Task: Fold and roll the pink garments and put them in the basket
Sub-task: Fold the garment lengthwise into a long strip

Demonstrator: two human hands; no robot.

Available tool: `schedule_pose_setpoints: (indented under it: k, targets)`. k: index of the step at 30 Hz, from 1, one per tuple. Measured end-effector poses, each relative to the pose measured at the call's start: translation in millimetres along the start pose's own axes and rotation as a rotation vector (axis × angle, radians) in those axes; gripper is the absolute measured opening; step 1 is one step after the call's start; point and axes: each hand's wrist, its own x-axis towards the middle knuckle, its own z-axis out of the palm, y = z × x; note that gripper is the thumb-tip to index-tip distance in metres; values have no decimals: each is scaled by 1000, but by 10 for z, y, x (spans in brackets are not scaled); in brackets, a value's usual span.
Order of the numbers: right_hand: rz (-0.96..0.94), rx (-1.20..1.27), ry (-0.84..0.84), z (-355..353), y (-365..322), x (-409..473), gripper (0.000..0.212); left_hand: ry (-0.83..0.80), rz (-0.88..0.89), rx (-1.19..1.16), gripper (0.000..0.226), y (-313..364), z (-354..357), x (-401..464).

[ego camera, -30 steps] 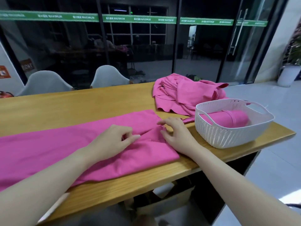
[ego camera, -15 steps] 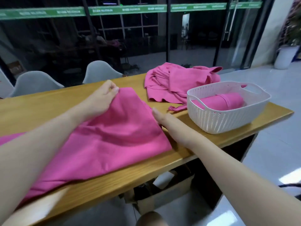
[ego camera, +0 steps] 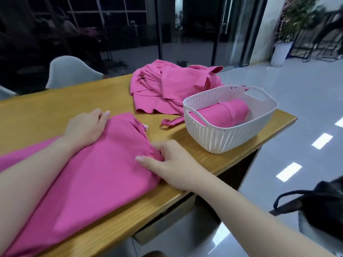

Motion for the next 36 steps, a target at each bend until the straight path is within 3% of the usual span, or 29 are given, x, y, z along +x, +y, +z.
schedule_pose_setpoints:
  k: [2,7,10,13,17,20,24,31,36]
  targets:
    - [27,-34,54,29,15,-13,33,28,-2,-2,48,30,-49,-35]
    - [41,-89,119,-18,-47,-118,22,-4,-11,67,51,58,-96,-83]
    - [83,-118,107,-33,-23,-140,32,-44,-17,98,56,113,-146,-86]
    - [78,-149,72,-59,-29,-169,54,-120,-15,-58,47,147,-155,-16]
    - [4,-25,41,-8,-61,-218,53,-144,-9,-337,35,216,-116,176]
    - [-33,79,92,26,-67,-253,55,-147,23,-403,29,331,-83,265]
    - [-44,12,162,63,-39,-285,56,-153,59,-368,22,344,57,255]
    - [68,-155,359,74,95,-440,34,-104,118,-200,17,400,101,200]
    - [176,-153,366,-72,59,-445,18,-126,144,-141,15,420,94,206]
